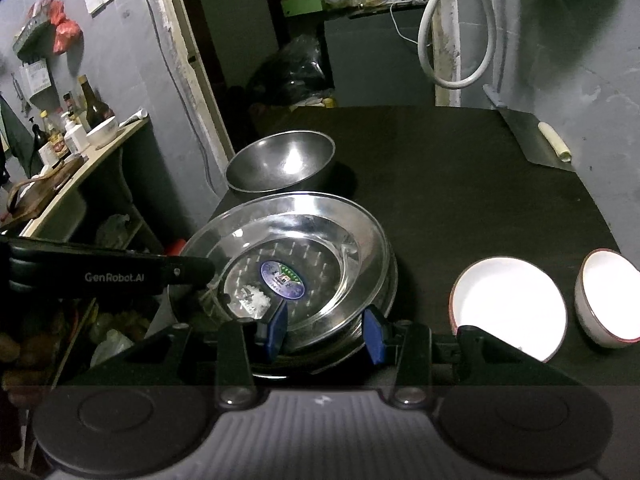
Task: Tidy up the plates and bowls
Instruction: 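Carry the labelled plate with the left gripper and lower it onto the stacked basin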
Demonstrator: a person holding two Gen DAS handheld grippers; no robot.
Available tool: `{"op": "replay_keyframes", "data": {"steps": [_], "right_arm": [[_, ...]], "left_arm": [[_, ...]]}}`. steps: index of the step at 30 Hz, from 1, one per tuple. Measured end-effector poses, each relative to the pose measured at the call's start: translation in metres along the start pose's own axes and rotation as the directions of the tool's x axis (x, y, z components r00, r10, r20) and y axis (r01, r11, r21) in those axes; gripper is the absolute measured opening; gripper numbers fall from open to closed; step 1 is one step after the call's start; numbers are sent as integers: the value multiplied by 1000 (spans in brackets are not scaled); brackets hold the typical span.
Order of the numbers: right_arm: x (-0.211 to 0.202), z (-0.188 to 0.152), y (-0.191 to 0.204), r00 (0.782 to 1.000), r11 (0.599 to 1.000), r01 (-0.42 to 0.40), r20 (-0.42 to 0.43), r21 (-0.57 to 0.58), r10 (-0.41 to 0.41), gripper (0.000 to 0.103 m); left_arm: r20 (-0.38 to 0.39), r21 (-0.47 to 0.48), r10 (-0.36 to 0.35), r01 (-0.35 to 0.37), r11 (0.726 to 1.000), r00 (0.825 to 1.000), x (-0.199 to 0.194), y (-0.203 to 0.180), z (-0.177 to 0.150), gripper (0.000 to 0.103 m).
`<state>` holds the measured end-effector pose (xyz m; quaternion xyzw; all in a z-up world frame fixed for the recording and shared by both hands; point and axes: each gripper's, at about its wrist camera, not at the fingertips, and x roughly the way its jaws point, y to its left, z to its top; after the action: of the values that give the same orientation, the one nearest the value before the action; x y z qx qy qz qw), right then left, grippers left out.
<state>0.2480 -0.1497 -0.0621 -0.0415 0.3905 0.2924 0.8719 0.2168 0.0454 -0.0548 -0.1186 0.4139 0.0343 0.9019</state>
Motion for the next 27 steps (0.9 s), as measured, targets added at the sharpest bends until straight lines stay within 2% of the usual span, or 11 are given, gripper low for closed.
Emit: {"op": "replay_keyframes", "data": {"steps": [27], "right_arm": [[14,4,3,999,1000,22,-34,8,-21,46]], "left_arm": [[-25,61,63,-61,996,998,15,-9,2,27]]}}
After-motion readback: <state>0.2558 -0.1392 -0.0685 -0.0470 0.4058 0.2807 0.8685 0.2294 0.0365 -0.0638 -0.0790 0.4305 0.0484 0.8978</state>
